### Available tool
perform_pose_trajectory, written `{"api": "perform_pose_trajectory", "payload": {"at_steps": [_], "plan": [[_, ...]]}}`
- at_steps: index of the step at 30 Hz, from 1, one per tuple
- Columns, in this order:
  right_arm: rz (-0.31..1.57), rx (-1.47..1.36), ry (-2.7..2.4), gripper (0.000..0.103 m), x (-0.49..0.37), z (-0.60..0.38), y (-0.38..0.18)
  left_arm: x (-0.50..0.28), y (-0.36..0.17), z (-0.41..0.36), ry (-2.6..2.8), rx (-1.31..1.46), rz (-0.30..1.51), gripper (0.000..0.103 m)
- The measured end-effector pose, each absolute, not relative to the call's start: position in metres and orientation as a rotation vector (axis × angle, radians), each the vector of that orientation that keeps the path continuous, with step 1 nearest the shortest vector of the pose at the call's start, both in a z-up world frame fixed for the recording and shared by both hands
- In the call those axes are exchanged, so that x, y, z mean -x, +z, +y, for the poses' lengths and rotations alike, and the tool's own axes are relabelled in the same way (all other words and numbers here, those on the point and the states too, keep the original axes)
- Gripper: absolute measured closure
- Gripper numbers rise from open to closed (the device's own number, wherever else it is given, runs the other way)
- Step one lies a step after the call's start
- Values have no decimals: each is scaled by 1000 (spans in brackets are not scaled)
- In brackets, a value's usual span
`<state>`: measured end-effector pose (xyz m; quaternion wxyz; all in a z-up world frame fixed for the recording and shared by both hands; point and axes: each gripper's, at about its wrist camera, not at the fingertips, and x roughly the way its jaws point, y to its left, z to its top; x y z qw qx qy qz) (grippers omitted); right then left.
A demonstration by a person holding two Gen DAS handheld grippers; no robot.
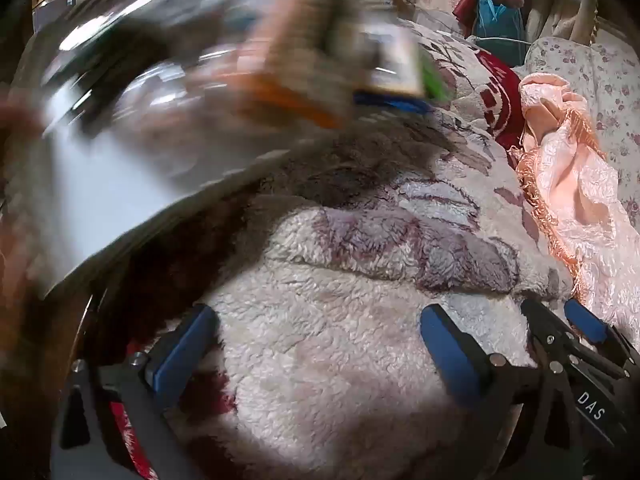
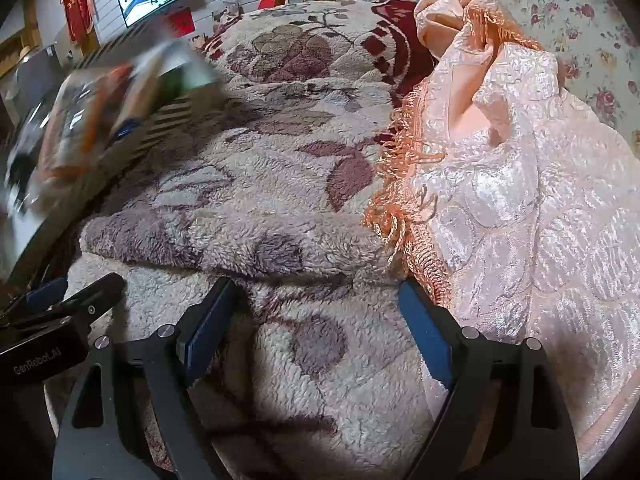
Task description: Organize snacks
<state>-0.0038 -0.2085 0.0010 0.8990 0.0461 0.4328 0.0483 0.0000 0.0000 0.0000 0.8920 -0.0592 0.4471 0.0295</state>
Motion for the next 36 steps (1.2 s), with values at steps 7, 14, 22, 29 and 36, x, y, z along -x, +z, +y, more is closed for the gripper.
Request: {"api": "perform_pose_trajectory", "payload": {"at_steps": [7, 14, 22, 29, 36], "plan": [[897, -97, 101, 18, 3, -207, 0, 0, 0, 0, 61, 123, 928, 0], [897, -98, 102, 18, 4, -208, -1, 0, 0, 0, 61, 123, 928, 0], [896, -99, 102, 18, 4, -208, 1, -1, 0, 0, 61, 124, 928, 0], [897, -101, 102, 18, 5, -208, 1, -1, 0, 0, 61, 124, 928, 0], [898, -102, 103, 18, 4, -209, 0, -1, 0, 0, 61, 124, 928, 0]]}}
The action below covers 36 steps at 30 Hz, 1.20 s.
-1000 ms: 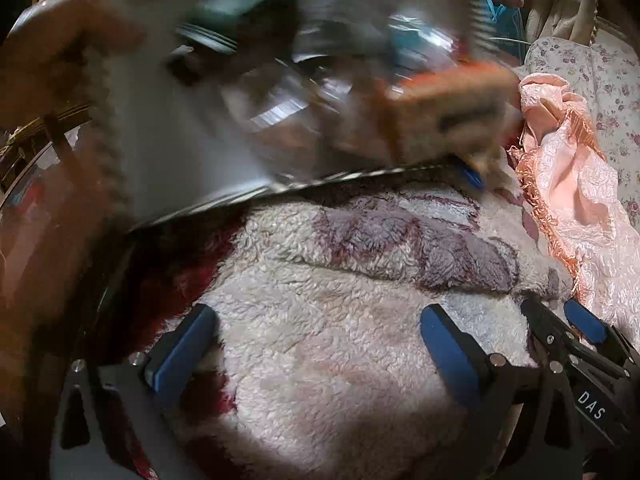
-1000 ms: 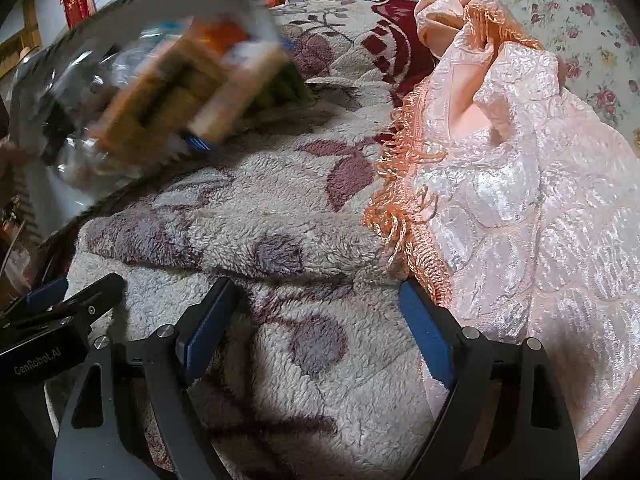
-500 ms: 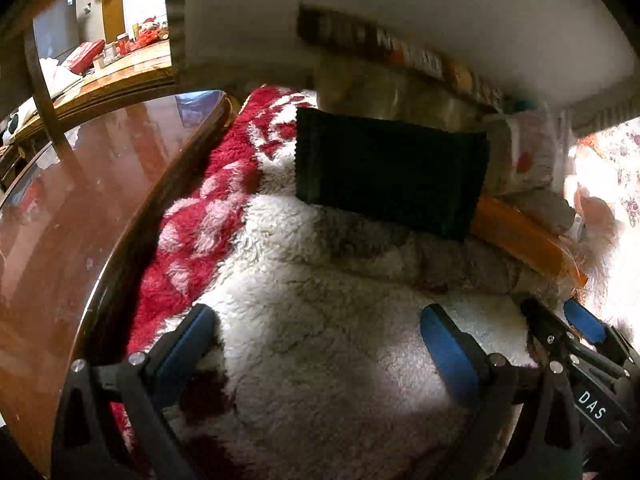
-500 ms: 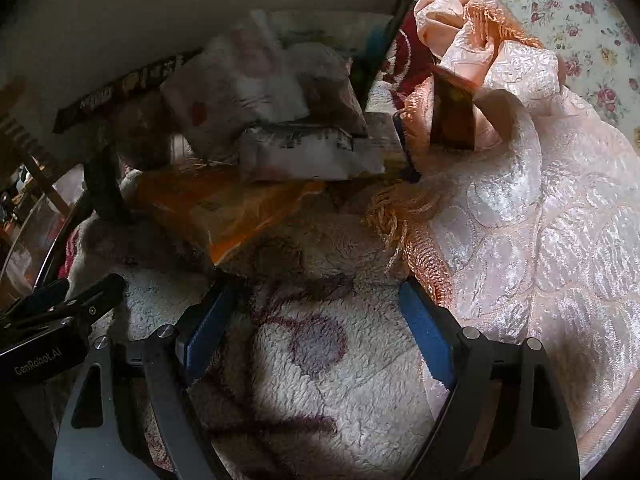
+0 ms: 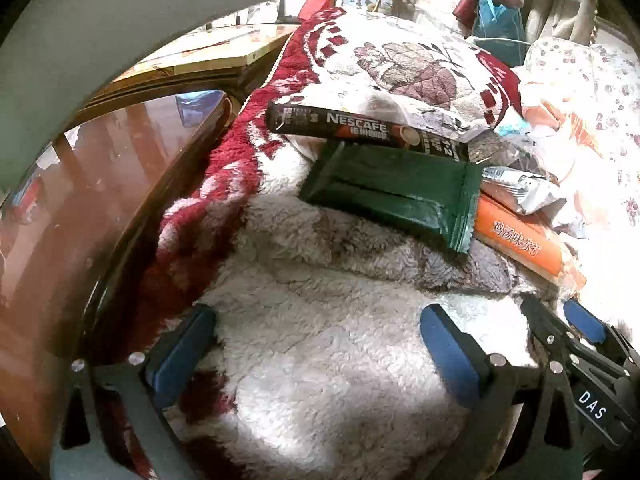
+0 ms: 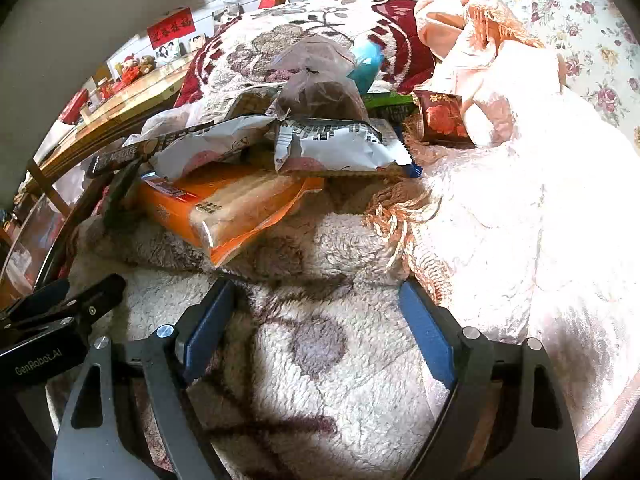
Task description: Organize snacks
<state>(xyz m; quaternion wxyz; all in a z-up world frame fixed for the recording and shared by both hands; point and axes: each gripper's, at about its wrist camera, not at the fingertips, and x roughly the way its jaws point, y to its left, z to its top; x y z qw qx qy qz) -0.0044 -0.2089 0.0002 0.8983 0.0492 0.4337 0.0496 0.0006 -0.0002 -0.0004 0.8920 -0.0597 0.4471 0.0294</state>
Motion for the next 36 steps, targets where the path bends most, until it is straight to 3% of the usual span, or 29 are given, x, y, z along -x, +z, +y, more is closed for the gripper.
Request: {"api": "perform_pose_trajectory", "payload": {"at_steps": [36], "plan": [[898, -105, 105, 18, 4, -211, 1, 0, 0, 0, 63, 120, 928, 0]]}}
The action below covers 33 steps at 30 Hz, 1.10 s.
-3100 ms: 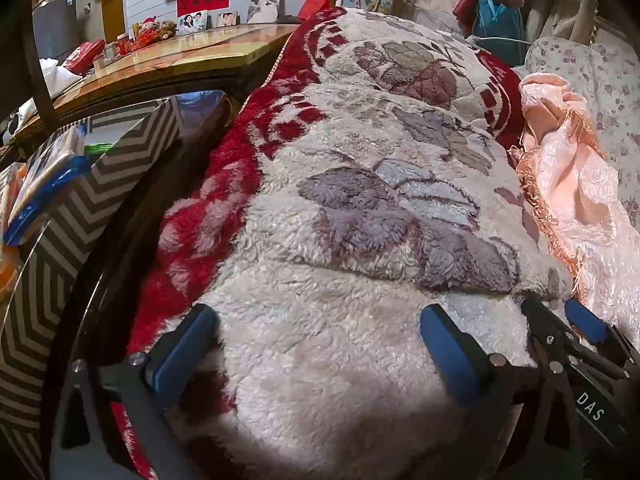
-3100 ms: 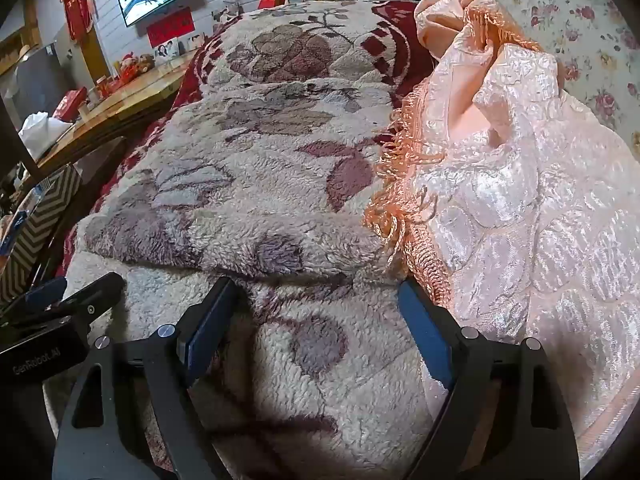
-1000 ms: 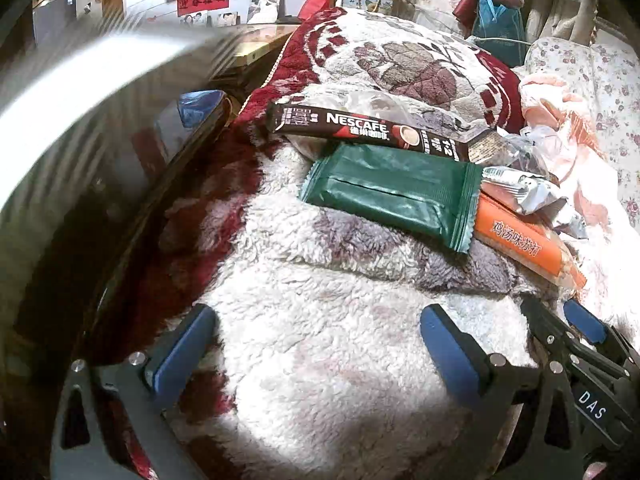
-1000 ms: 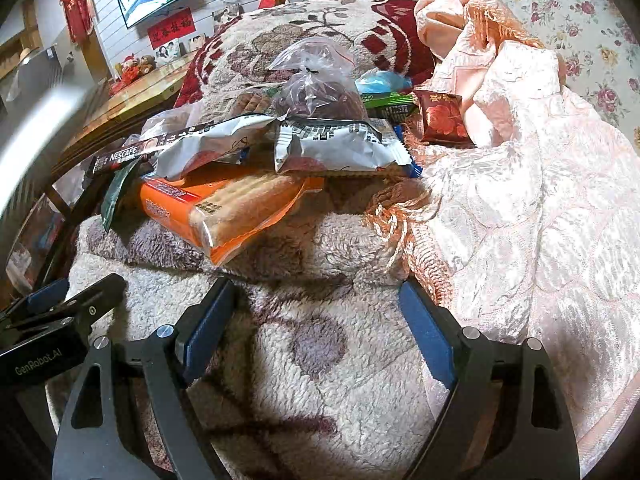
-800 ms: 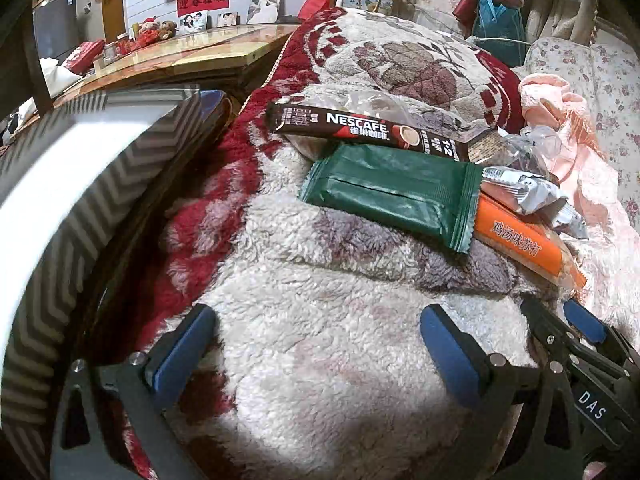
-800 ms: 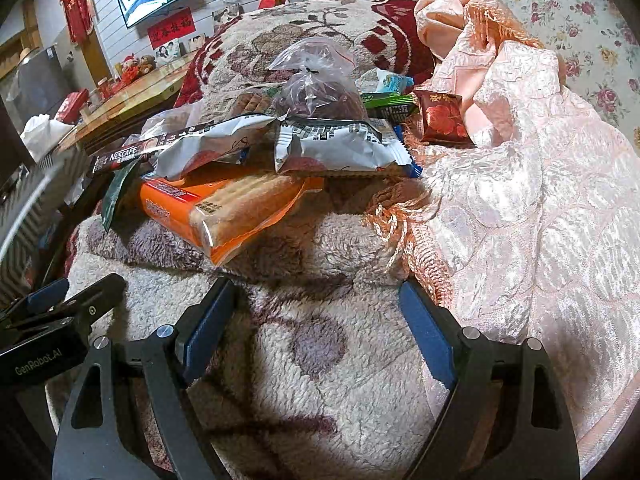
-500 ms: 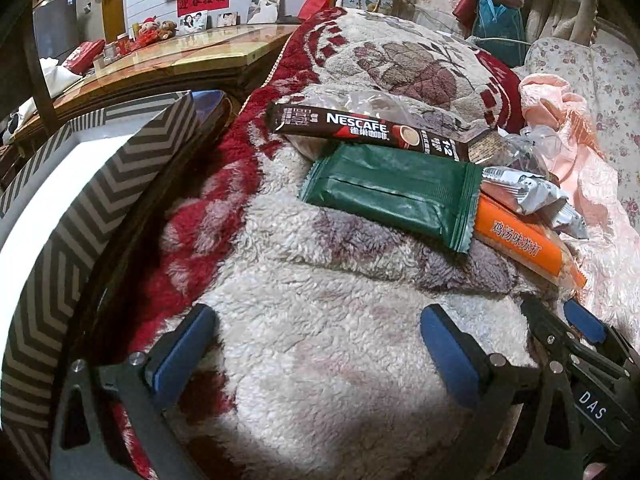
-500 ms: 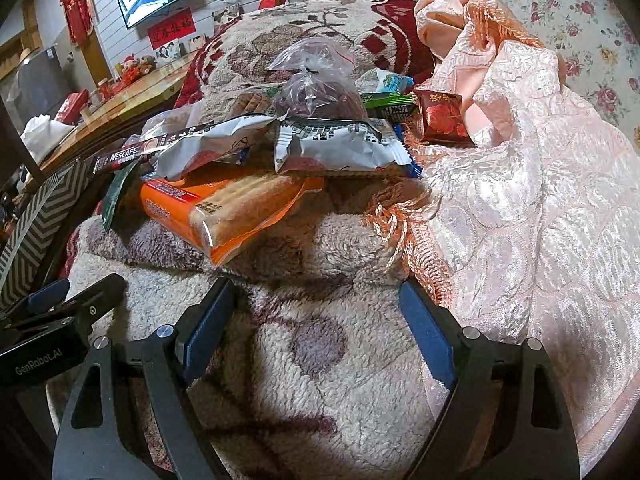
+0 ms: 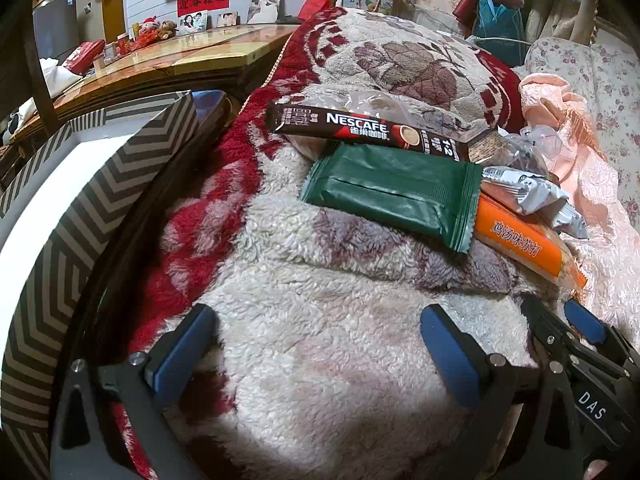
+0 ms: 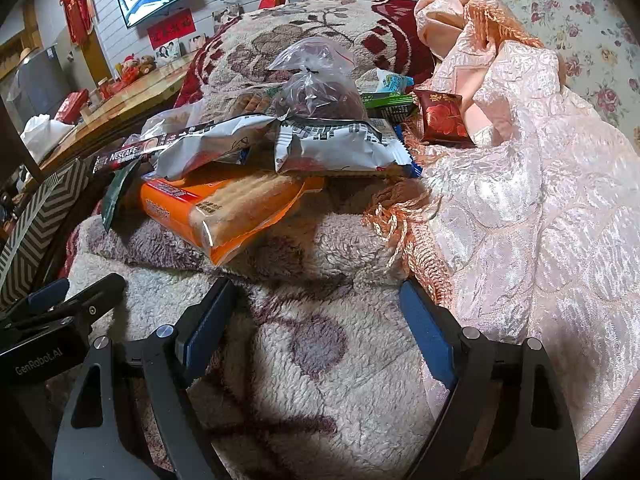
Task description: Organize snacks
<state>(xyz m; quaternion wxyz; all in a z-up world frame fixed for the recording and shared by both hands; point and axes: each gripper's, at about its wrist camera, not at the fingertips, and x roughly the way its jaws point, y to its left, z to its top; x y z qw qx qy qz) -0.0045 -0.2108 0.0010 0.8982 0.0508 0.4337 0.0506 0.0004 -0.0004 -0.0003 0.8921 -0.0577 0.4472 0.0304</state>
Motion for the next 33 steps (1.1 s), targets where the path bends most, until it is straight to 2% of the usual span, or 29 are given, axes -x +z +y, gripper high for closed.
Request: {"api": "perform_pose_trajectory", "payload": {"at_steps": [12, 17, 24, 30, 33], "plan": [[902, -108, 111, 18, 4, -209, 1, -3, 5, -2, 54, 122, 982, 0], [954, -122, 124, 18, 10, -216, 10, 6, 33, 8, 37, 158, 978, 1], [955, -158, 198, 18, 17, -215, 23, -16, 79, 23, -59, 80, 914, 1], [920, -98, 256, 18, 24, -202, 34, -63, 96, 10, -161, -139, 913, 1], [921, -82, 267, 18, 23, -199, 34, -85, 91, 1, -212, -220, 942, 8]]}}
